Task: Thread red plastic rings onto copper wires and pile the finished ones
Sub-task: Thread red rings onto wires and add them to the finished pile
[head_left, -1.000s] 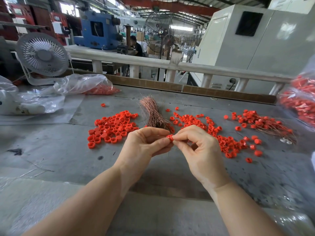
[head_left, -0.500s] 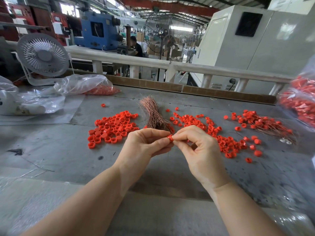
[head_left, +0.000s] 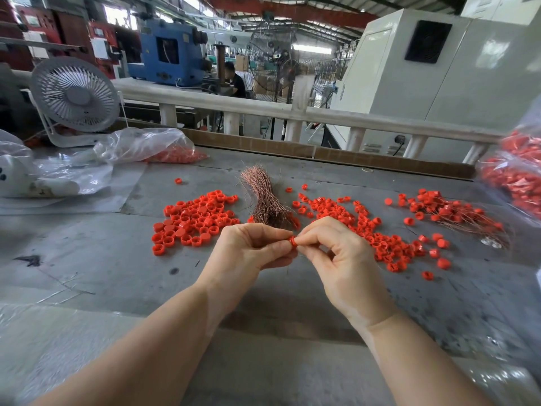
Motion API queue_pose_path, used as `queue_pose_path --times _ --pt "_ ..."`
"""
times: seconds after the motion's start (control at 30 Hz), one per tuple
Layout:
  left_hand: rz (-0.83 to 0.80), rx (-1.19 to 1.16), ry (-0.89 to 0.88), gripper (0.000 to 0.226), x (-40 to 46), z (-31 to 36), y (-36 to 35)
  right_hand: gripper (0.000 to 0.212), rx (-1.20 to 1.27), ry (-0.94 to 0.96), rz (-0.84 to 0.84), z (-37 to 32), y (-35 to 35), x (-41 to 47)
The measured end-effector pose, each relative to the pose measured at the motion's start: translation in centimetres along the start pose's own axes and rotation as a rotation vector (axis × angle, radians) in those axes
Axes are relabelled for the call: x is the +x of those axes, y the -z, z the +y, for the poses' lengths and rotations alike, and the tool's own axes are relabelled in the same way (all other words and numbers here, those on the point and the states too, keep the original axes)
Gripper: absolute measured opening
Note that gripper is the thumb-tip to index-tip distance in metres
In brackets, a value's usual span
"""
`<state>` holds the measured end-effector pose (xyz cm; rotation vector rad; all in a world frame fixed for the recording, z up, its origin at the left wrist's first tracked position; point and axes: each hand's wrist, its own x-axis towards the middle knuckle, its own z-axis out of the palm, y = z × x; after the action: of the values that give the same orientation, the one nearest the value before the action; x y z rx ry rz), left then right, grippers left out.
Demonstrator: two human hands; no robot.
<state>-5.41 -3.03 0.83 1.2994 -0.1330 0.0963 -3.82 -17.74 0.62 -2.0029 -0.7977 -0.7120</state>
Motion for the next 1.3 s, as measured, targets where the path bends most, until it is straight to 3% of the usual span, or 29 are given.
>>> queue_pose_path --times 0.37,0.9,1.3 --pt "0.0 -0.104 0.082 0.013 0.2 0.0 -0.1 0.011 0.034 -0.14 0.003 -0.4 0.0 0.1" --pt "0.018 -0.032 -0.008 0.014 -0.1 0.0 -0.4 0.009 -0.014 -0.117 0.031 -0.7 0.1 0.0" --pt "0.047 -0.065 0.038 0.015 -0.1 -0.1 -0.2 0.012 -0.117 -0.024 -0.006 -1.2 -0.2 -0.2"
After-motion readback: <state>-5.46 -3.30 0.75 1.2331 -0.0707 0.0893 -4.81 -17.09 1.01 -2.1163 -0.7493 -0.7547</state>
